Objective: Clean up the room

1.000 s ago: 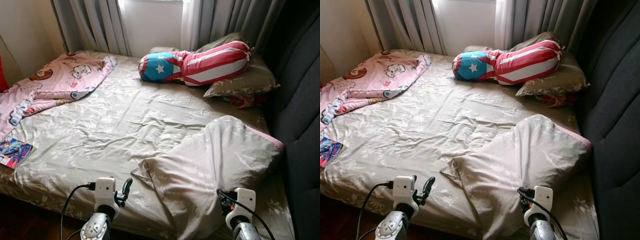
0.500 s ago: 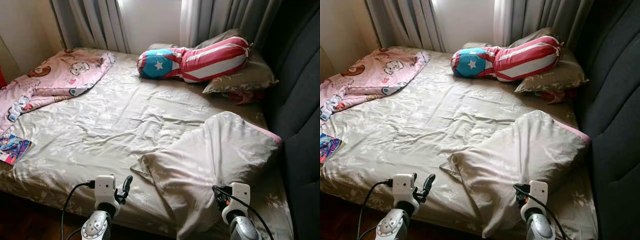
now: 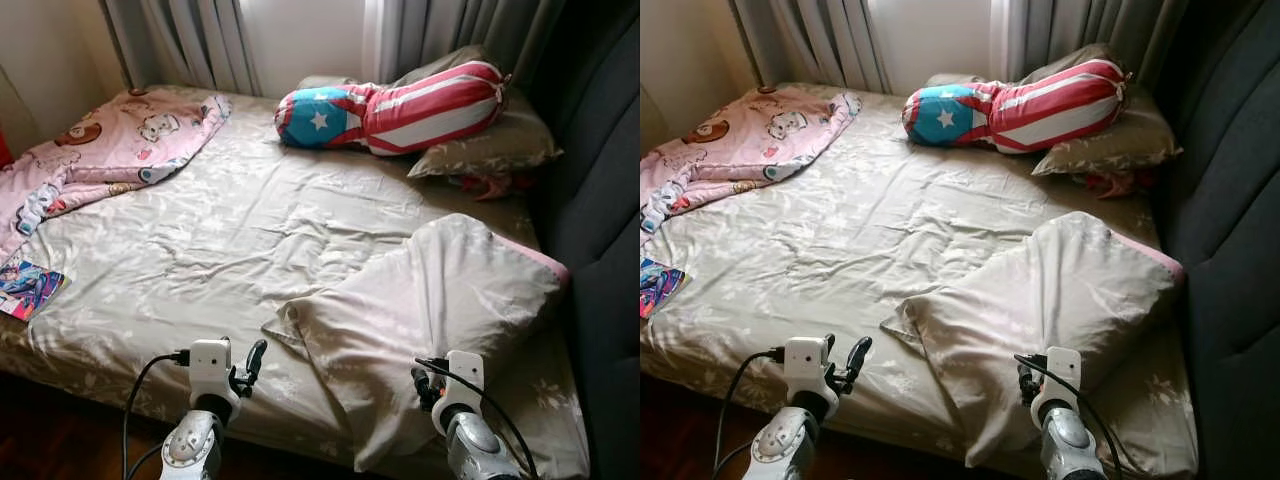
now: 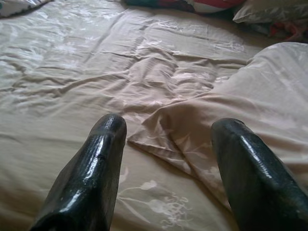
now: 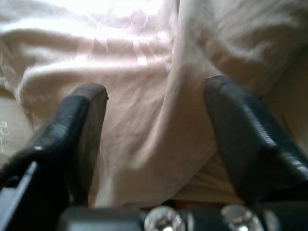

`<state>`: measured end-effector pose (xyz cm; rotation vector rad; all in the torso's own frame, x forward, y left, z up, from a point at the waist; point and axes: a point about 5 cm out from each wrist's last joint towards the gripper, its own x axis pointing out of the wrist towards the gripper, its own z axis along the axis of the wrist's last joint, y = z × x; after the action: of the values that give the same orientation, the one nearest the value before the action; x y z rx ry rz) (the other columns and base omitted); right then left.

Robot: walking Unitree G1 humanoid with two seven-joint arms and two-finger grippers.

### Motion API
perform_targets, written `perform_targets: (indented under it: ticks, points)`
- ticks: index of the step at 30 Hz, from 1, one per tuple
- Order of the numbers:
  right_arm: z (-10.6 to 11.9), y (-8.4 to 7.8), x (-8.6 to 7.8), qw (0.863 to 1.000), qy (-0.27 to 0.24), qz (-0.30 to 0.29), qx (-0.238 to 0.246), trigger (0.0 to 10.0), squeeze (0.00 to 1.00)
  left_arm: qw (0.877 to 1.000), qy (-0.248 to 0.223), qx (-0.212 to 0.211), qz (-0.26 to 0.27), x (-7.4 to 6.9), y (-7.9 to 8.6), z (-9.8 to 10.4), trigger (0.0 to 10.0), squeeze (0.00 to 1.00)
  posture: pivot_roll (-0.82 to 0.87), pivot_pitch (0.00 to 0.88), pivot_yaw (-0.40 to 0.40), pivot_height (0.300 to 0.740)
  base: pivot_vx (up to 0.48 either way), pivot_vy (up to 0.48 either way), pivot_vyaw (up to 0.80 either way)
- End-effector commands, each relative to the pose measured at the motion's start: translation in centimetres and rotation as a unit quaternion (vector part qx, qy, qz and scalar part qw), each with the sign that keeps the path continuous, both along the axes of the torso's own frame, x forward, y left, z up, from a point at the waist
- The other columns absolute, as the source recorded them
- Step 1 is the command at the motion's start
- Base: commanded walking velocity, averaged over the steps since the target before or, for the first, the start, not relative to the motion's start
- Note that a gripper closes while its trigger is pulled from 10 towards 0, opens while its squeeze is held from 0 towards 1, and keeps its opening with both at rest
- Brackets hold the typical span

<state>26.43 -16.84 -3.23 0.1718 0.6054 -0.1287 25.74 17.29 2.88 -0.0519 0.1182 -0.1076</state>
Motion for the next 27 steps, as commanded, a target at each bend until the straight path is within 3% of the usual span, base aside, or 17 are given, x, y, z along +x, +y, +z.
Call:
perform_targets:
  ticks: [1,5,7,8,9,10,14,27]
  points:
    - [0.4,-0.3,0.6,1.0,0.009,-0.024,-0.002,10.0,1.0,1.0,0.004,0.0,-0.002,-0.3,0.2,0.1,10.0,0.0,-0.01,0.117,-0.001,0.675,0.0,0.0,0.0]
    - [0.8,-0.5,1.2,0.999,0.013,-0.051,0.003,10.0,1.0,1.0,0.005,0.005,-0.005,-0.8,0.4,0.3,10.0,0.0,0.0,0.137,0.009,0.675,0.0,0.0,0.0]
    - [1.3,-0.5,1.7,0.998,-0.007,-0.056,0.013,10.0,1.0,1.0,0.007,0.006,-0.007,-1.1,0.5,0.3,10.0,0.0,0.01,0.144,0.015,0.675,0.0,0.0,0.0]
    - [2.1,-0.2,2.4,0.998,-0.043,-0.043,0.016,10.0,1.0,1.0,0.008,0.007,-0.008,-1.3,0.5,0.4,10.0,0.0,0.01,0.153,0.02,0.675,0.0,0.0,0.0]
    - [2.6,0.0,2.7,0.998,-0.063,-0.03,0.011,10.0,0.88,1.0,0.009,0.007,-0.009,-1.4,0.6,0.4,10.0,0.0,0.01,0.157,0.023,0.675,0.0,0.0,0.0]
    - [2.8,0.3,3.0,0.997,-0.073,-0.02,0.003,10.0,0.0,1.0,0.01,0.007,-0.01,-1.5,0.6,0.4,10.0,0.0,0.01,0.157,0.023,0.675,0.0,0.0,0.0]
    - [3.3,1.0,3.3,0.995,-0.097,-0.025,0.021,10.0,0.0,1.0,0.014,0.008,-0.012,-1.6,0.5,0.5,10.0,0.0,0.01,0.163,0.026,0.675,0.0,0.0,0.0]
    - [4.0,1.3,3.4,0.99,-0.127,-0.056,0.003,10.0,0.0,1.0,0.022,0.01,-0.012,-2.5,0.7,0.9,10.0,0.0,0.02,0.193,0.033,0.65,0.0,0.0,0.0]
